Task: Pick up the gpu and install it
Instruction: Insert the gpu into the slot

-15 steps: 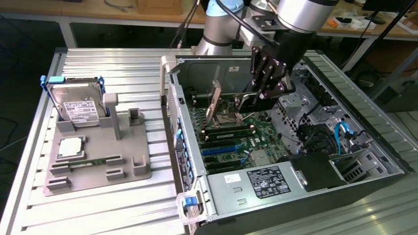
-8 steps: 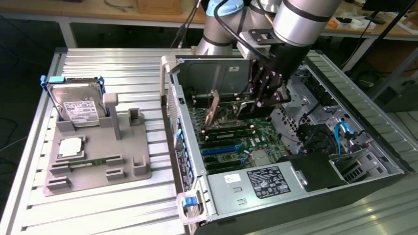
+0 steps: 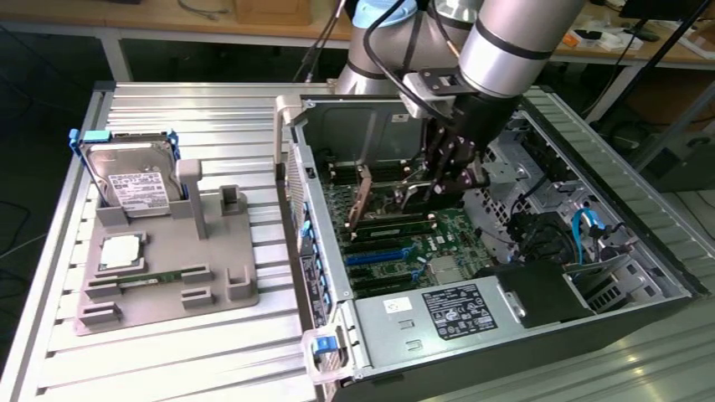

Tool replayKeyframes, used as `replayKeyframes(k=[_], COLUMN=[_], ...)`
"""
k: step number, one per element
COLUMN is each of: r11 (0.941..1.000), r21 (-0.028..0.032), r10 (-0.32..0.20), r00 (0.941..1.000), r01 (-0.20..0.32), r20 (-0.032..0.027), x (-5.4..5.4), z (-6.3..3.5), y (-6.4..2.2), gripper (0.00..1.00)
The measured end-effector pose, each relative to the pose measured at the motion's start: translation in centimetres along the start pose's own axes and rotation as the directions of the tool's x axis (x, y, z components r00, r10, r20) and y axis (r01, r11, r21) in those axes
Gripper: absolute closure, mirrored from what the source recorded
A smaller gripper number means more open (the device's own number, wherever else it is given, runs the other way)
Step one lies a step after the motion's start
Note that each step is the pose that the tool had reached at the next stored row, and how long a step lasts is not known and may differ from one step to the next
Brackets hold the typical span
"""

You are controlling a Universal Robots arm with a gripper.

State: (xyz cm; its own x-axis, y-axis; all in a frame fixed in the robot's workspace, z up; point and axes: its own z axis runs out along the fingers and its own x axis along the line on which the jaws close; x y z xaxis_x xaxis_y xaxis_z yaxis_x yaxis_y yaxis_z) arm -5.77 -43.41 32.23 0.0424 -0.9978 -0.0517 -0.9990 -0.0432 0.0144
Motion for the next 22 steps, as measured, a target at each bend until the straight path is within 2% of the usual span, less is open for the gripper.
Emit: replayKeyframes(k=[8, 12, 15, 18, 22], r11=[1.0000, 1.0000, 1.0000, 0.9999, 0.9997], r21=[0.0028, 0.0030, 0.0086, 0.0163, 0.0245], r10=[0.000, 0.000, 0.000, -0.001, -0.001], r00=[1.0000, 1.0000, 1.0000, 1.0000, 1.0000], r01=[0.000, 0.000, 0.000, 0.001, 0.001], r20=[0.0013, 0.0015, 0.0012, 0.0007, 0.0005], x=[0.1, 1.0, 1.1, 1.0, 1.0], z=[0.46, 0.71, 0.96, 1.48, 1.77], y=[0.00, 0.04, 0.17, 1.49, 2.22], gripper=[0.73, 0.73, 0.73, 0.73, 0.73])
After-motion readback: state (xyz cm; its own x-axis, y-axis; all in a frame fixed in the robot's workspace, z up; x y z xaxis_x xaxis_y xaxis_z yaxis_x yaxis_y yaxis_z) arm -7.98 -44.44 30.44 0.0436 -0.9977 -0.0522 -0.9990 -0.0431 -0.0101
